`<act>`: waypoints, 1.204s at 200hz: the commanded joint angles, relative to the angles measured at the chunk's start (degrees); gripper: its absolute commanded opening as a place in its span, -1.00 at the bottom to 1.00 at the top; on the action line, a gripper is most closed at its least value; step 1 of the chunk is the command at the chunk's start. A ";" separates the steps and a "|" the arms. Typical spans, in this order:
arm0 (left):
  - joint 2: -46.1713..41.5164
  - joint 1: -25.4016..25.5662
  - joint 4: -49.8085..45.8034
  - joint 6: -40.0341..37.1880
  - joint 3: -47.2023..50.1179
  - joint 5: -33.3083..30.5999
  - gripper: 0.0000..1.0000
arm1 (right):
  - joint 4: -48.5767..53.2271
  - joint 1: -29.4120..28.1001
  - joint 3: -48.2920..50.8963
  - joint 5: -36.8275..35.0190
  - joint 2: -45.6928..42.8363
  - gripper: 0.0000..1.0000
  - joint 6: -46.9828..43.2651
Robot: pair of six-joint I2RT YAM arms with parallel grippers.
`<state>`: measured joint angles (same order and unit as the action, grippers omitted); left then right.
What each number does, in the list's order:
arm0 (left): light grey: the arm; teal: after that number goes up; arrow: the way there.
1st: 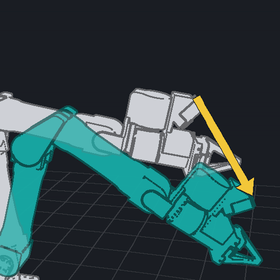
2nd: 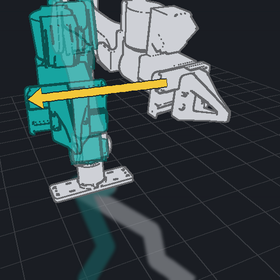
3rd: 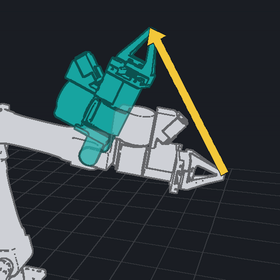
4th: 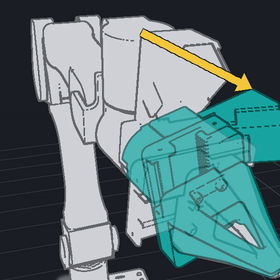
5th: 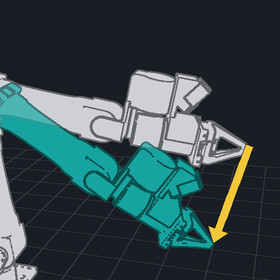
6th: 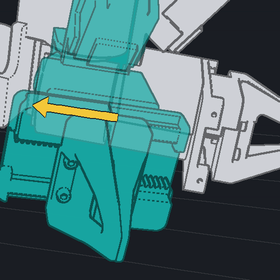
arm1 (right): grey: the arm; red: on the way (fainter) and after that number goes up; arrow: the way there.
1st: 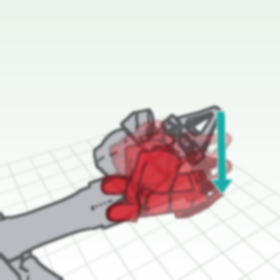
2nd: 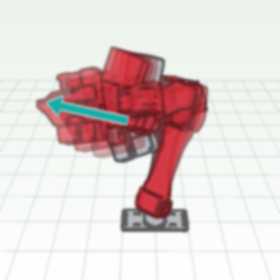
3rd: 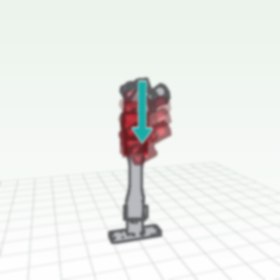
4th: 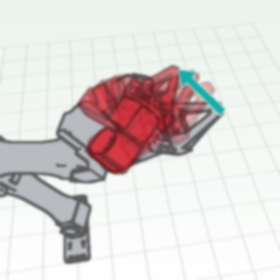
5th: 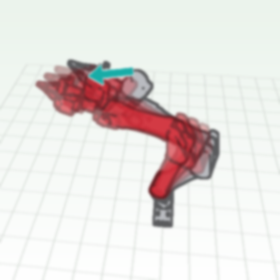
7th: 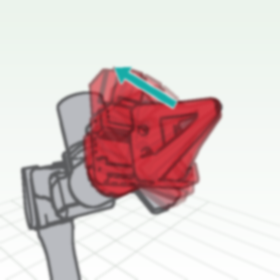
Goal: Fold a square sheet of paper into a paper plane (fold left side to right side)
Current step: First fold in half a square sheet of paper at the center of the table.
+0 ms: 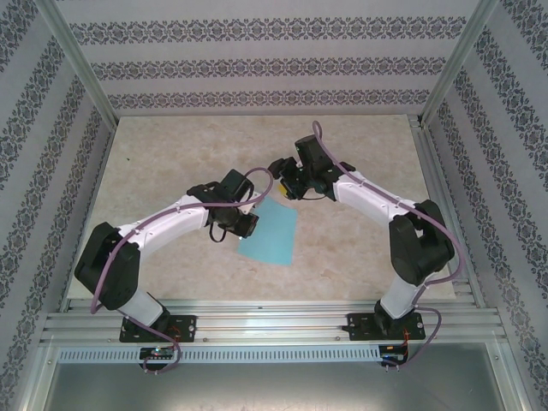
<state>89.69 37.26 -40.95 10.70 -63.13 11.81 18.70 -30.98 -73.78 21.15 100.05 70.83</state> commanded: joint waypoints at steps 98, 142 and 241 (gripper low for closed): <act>0.85 1.50 -1.39 -1.39 -2.19 -4.11 -1.00 | 7.90 -2.90 -5.15 4.94 5.24 -0.20 -0.47; 0.76 1.59 -1.29 -1.21 -1.82 -3.78 -1.00 | 9.01 -2.92 -4.79 4.52 4.54 -0.41 -1.28; 0.85 1.68 -0.90 -0.94 -0.24 -4.08 -1.00 | 10.05 -2.69 -5.32 4.17 2.71 -0.36 -3.06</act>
<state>89.91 38.02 -41.50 10.50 -63.79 8.43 27.75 -33.39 -77.43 25.41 104.95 68.90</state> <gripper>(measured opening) 0.036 0.319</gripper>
